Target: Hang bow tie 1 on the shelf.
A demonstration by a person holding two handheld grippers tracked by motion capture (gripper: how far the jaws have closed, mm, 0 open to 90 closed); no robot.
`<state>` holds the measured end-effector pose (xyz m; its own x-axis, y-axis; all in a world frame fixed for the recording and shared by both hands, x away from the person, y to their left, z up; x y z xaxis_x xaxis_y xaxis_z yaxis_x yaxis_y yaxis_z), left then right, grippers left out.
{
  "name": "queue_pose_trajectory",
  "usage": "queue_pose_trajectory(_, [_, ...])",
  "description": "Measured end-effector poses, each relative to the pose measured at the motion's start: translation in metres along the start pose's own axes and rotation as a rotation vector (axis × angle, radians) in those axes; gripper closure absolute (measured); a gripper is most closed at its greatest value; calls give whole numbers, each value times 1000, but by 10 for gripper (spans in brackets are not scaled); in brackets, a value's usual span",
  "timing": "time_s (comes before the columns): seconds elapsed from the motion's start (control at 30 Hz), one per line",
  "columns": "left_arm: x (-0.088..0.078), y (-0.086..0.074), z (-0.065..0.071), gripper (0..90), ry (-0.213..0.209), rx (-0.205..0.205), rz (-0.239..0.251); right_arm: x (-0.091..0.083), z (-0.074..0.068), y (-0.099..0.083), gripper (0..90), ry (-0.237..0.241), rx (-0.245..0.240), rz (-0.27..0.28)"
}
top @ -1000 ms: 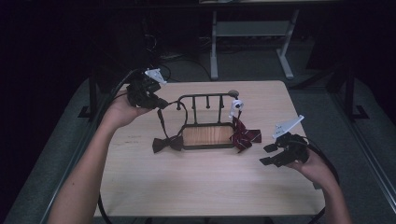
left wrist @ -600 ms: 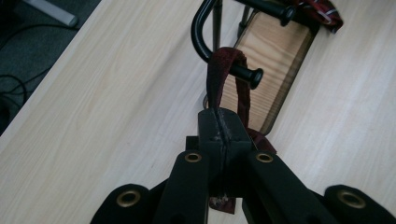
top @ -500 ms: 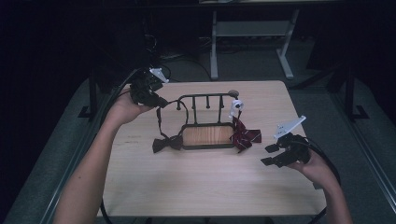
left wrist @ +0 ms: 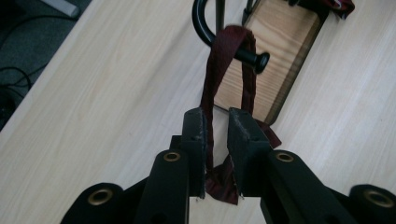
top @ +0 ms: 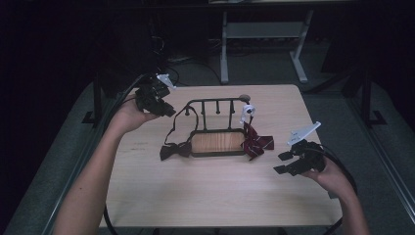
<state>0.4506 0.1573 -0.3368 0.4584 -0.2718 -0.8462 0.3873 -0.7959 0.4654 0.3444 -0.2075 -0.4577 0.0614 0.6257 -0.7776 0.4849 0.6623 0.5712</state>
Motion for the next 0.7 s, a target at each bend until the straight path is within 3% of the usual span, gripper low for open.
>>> queue_pose_trajectory(0.7, [-2, -27, 21, 731, -53, 30, 23, -1, 7, -7, 397, -17, 37, 4])
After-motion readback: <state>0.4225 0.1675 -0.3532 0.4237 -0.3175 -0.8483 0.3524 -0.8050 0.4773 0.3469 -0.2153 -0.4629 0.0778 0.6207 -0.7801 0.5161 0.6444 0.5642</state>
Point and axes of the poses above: each handheld gripper's, and its own axes: x roughly forward along the jaws, y roughly out of its top, z roughly to its right, the point moved 8 cm from there along x, roughly forward along the jaws, and after that the axes turned 9 degrees about y, right-handed, at the moved point
